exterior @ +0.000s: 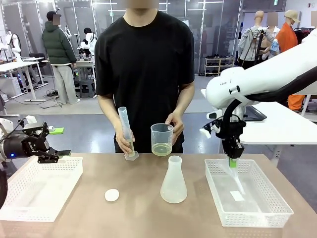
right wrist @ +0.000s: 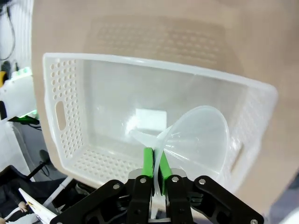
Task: Prepare the solutions needed for the experiment.
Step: Pick up the Plastic Funnel and insert it into the Big flask.
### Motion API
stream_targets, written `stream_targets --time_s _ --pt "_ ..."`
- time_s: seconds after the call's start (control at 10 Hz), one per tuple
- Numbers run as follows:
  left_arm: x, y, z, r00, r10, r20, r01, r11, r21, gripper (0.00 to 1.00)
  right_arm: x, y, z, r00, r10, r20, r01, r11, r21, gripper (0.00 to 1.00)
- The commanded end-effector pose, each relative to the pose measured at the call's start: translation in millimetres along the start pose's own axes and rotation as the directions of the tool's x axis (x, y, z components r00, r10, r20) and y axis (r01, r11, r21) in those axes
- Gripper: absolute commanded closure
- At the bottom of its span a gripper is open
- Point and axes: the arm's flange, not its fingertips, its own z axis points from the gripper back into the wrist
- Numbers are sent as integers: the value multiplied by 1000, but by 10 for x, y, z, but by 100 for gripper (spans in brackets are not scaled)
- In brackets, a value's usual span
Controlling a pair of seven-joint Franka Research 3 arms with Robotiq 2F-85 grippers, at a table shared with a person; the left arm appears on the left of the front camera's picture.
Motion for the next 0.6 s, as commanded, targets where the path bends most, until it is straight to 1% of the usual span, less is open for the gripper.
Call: stream_targets --time_s 0.0,0.2,0.3,0.5 --pt "1 -3 -3 1000 0 3 0 1000 6 0 101 330 176 990 -99 -97 86 988 -124 100" --pt "1 -3 -3 1000 0 3 0 1000 6 0 214 702 516 978 -156 -139 109 948 -301 100" --pt "1 -3 -3 1000 0 3 0 1000 6 0 271 873 671 975 -172 -141 103 911 -398 100" --pt "1 -3 -3 1000 0 3 0 1000 6 0 390 1211 899 973 -198 -117 96 813 -574 100"
